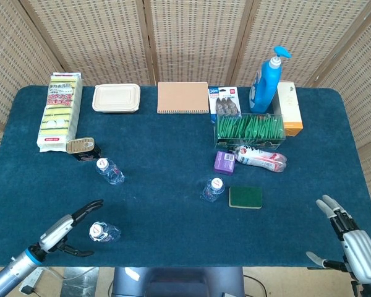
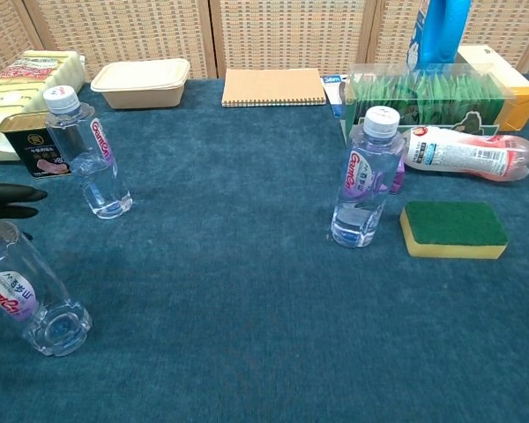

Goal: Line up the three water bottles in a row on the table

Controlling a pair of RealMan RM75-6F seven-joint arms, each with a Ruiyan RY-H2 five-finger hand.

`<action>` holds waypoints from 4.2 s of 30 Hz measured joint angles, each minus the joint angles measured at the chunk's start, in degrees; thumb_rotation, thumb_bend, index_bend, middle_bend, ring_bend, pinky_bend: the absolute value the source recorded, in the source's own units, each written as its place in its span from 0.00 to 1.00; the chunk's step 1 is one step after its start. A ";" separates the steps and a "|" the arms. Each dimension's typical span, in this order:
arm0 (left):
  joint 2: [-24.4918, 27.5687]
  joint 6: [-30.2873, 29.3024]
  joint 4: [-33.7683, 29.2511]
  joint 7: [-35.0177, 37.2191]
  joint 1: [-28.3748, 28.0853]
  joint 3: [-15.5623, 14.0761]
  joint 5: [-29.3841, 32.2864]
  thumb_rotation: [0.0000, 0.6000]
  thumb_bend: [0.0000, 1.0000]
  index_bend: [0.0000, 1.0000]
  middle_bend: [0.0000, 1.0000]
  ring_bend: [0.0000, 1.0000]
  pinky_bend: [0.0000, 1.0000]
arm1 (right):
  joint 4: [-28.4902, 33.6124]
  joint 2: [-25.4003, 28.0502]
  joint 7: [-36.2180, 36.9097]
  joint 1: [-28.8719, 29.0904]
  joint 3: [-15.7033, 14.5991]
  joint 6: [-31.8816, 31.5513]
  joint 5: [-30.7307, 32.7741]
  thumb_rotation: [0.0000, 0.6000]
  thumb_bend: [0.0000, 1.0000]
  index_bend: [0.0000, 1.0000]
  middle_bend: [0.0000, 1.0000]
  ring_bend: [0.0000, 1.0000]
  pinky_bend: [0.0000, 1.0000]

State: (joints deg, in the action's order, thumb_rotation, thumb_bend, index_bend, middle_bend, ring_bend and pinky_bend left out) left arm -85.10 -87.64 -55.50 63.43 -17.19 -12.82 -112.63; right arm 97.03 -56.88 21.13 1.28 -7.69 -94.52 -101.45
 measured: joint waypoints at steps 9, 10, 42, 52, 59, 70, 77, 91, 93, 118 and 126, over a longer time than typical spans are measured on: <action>-4.38 3.04 -0.76 -0.55 -2.17 -0.48 1.84 1.00 0.25 0.14 0.18 0.15 0.42 | -0.50 0.36 1.93 0.00 0.20 -0.19 -1.10 1.00 0.00 0.04 0.02 0.00 0.11; -4.99 3.01 -0.76 -0.76 -2.12 -0.24 2.45 1.00 0.26 0.24 0.27 0.23 0.49 | -0.52 0.40 2.02 0.00 0.27 -0.16 -1.09 1.00 0.00 0.04 0.02 0.00 0.11; -8.19 11.79 -16.00 -19.33 -13.59 15.58 14.83 1.00 0.26 0.57 0.51 0.42 0.57 | -0.94 1.32 5.40 -0.86 1.02 -1.63 -1.88 1.00 0.00 0.04 0.03 0.00 0.10; -18.06 23.74 -14.27 -25.24 -23.51 21.97 21.84 1.00 0.26 0.57 0.51 0.42 0.57 | -1.17 1.52 6.24 -0.67 1.29 -1.07 -1.50 1.00 0.00 0.04 0.03 0.00 0.10; -23.91 25.86 -7.74 -27.58 -27.09 23.67 23.67 1.00 0.26 0.57 0.51 0.42 0.56 | -1.40 1.60 6.80 -0.52 1.56 -0.65 -0.95 1.00 0.00 0.04 0.03 0.00 0.10; -29.80 27.32 0.83 -28.42 -30.81 24.37 24.88 1.00 0.25 0.57 0.51 0.41 0.56 | -1.21 1.89 7.06 -0.53 1.44 -0.75 -1.68 1.00 0.00 0.04 0.03 0.00 0.10; -32.53 28.45 4.77 -27.75 -32.25 23.89 25.44 1.00 0.25 0.51 0.41 0.34 0.51 | -1.43 2.19 7.64 -0.55 1.65 -0.98 -1.45 1.00 0.00 0.04 0.03 0.00 0.10; -32.59 27.43 4.92 -27.90 -32.72 23.16 25.63 1.00 0.23 0.00 0.03 0.01 0.22 | -1.57 2.46 8.21 -0.74 1.74 -1.53 -1.71 1.00 0.00 0.04 0.03 0.00 0.10; -32.49 27.18 4.58 -28.08 -32.66 23.23 25.75 1.00 0.23 0.00 0.02 0.00 0.21 | -1.56 2.50 8.28 -0.77 1.71 -1.59 -1.81 1.00 0.00 0.04 0.03 0.00 0.10; -27.24 21.22 -2.88 -26.37 -27.95 21.07 25.18 1.00 0.14 0.00 0.00 0.00 0.12 | -0.99 2.73 7.89 -1.16 1.34 -2.30 -3.07 1.00 0.00 0.05 0.03 0.00 0.09; -20.56 19.56 -11.82 -27.74 -26.43 21.28 24.95 1.00 0.14 0.00 0.00 0.00 0.02 | -0.55 2.73 7.05 -1.28 1.03 -2.27 -3.68 1.00 0.00 0.05 0.03 0.00 0.10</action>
State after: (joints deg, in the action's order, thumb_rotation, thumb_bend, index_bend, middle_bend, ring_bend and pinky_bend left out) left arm -105.67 -68.08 -67.32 35.70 -43.62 8.46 -87.67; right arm 96.48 -54.16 28.18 0.00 -6.67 -96.79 -105.13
